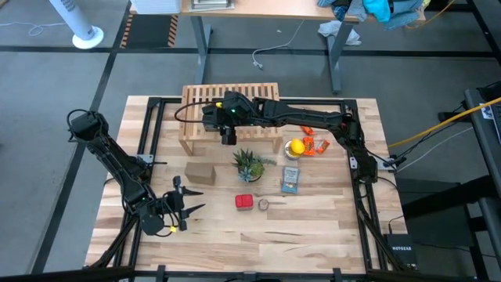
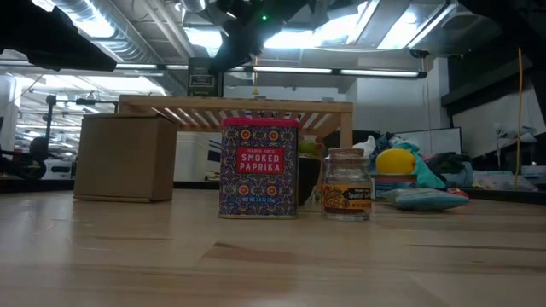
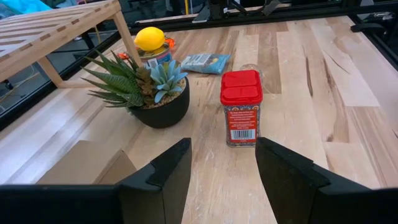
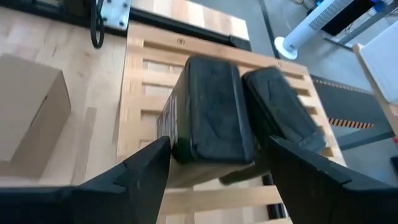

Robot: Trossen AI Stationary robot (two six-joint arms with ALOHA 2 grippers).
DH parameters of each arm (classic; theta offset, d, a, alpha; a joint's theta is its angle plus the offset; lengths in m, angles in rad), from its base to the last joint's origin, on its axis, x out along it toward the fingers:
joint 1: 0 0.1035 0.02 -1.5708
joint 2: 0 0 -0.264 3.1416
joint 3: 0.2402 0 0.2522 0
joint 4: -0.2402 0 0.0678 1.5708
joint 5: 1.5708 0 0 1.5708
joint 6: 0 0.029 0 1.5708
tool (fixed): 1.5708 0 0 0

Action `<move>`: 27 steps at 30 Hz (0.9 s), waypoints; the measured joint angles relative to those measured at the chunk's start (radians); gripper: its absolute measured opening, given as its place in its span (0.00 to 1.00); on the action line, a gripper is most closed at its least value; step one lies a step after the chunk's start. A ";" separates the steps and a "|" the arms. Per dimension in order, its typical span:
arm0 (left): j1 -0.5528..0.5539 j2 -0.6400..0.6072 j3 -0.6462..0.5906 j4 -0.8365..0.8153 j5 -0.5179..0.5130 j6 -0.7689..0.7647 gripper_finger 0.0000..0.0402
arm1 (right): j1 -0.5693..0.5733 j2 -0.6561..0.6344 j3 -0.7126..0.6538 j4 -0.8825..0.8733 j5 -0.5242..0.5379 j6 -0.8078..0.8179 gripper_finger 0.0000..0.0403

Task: Shelf spices
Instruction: Put the green can on the shelf, then put the red seasoning can on the shelf

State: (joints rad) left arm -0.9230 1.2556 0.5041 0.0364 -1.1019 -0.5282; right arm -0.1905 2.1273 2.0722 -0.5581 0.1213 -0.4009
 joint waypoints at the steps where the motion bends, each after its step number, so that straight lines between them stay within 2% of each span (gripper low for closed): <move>1: 0.000 0.000 0.000 0.000 0.000 0.000 0.43 | 0.000 0.000 0.000 -0.007 0.000 0.000 0.67; 10: 0.000 0.000 0.000 0.000 0.000 0.000 0.43 | 0.000 0.000 0.000 -0.089 0.005 0.000 0.67; 14: 0.000 0.000 0.000 0.000 0.000 0.000 0.43 | 0.000 0.000 0.000 -0.152 0.076 0.000 0.67; 18: 0.000 0.000 0.000 0.000 0.000 -0.001 0.43 | 0.000 0.000 0.000 -0.265 0.111 0.017 0.67; 27: 0.000 0.000 0.000 -0.004 0.000 -0.019 0.43 | 0.002 -0.015 0.006 -0.544 0.096 0.140 0.67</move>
State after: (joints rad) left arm -0.9231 1.2556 0.5041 0.0324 -1.1019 -0.5468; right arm -0.1886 2.1120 2.0785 -1.1018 0.2175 -0.2607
